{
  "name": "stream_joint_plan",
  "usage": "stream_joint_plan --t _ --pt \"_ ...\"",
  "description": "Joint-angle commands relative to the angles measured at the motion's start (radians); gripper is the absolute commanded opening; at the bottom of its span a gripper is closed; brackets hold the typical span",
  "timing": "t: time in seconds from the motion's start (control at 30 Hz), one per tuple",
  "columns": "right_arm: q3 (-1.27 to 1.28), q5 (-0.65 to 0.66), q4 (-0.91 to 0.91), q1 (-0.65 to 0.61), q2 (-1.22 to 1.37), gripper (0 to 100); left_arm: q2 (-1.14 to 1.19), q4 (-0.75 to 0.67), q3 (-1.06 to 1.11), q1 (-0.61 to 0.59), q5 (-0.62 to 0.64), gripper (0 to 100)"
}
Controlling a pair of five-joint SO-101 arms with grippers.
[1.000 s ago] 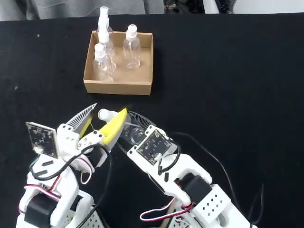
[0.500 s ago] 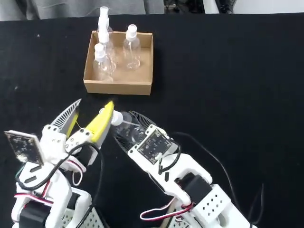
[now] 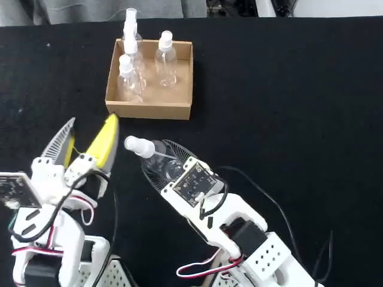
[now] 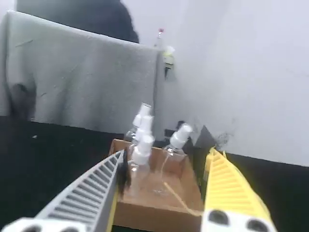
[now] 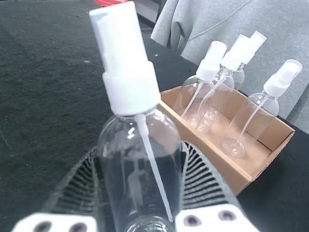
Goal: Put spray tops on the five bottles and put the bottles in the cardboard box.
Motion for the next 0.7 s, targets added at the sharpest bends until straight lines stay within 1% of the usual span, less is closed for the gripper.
stream_joint_plan --t 0.0,0.07,0.23,0.37,0.47,0.67 --pt "-0.005 -0.002 -0.029 0.020 -0.033 1.6 -0.005 -0.021 0.033 -0.085 0.074 24" --pt "-0.005 -0.002 -0.029 0.020 -0.033 1.6 -0.005 -0.021 0.062 -0.097 0.114 24" --pt "-0.007 -0.006 -0.031 0.018 -0.033 1.6 -0.005 -0.020 0.108 -0.094 0.123 24" --pt "-0.018 -0.118 -0.032 0.018 -0.033 1.6 -0.005 -0.023 0.153 -0.093 0.123 24" --pt "-0.016 -0.150 -0.064 0.018 -0.033 1.6 -0.005 -0.023 0.171 -0.053 0.117 24" --pt "0.027 -0.149 -0.135 0.018 -0.033 1.6 -0.005 -0.015 0.177 0.031 0.117 24"
